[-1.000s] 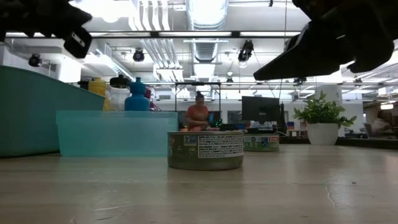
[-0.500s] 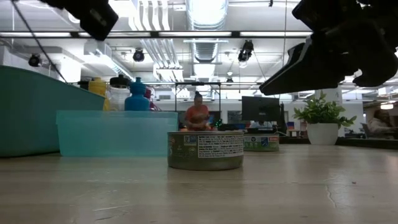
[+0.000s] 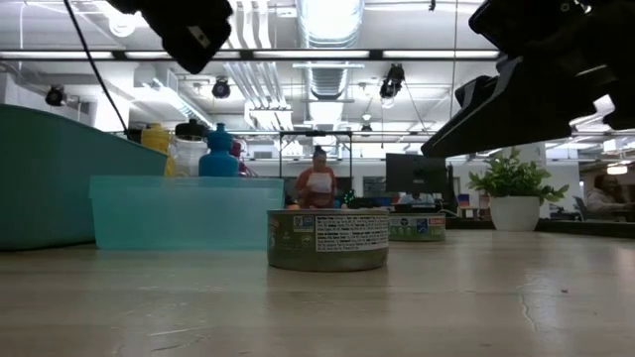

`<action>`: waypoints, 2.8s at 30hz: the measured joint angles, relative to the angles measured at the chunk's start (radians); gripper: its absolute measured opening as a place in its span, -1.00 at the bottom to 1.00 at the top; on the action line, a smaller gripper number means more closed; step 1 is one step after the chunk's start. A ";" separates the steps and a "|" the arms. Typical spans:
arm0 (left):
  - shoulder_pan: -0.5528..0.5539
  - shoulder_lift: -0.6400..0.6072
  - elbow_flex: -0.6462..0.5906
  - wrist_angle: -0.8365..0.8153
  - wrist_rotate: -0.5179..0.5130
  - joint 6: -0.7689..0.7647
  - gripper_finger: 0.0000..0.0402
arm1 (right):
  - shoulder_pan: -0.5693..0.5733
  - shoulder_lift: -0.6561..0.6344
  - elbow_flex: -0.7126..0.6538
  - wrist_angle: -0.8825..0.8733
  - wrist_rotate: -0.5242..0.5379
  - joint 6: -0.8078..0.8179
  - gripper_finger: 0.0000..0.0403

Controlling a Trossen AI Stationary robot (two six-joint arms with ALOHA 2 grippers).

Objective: Pick & Place Food Item
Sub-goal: Put the bottom green tuna can into the light green bin

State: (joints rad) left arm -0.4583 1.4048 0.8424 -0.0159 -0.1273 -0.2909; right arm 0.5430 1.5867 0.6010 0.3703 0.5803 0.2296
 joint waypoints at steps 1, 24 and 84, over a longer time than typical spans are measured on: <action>0.002 0.020 0.012 0.000 -0.001 0.000 -0.99 | 0.000 0.000 0.000 0.000 -0.007 0.003 -0.27; 0.043 0.338 0.135 0.053 -0.035 -0.103 -0.99 | -0.001 0.001 -0.050 0.010 -0.084 0.130 -0.27; 0.080 0.415 0.136 -0.062 -0.029 -0.261 -0.99 | -0.003 0.397 0.123 0.234 -0.005 0.026 -0.27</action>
State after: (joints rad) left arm -0.3779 1.8201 0.9789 -0.0779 -0.1558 -0.5518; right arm 0.5400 1.9835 0.7238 0.6043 0.5749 0.2552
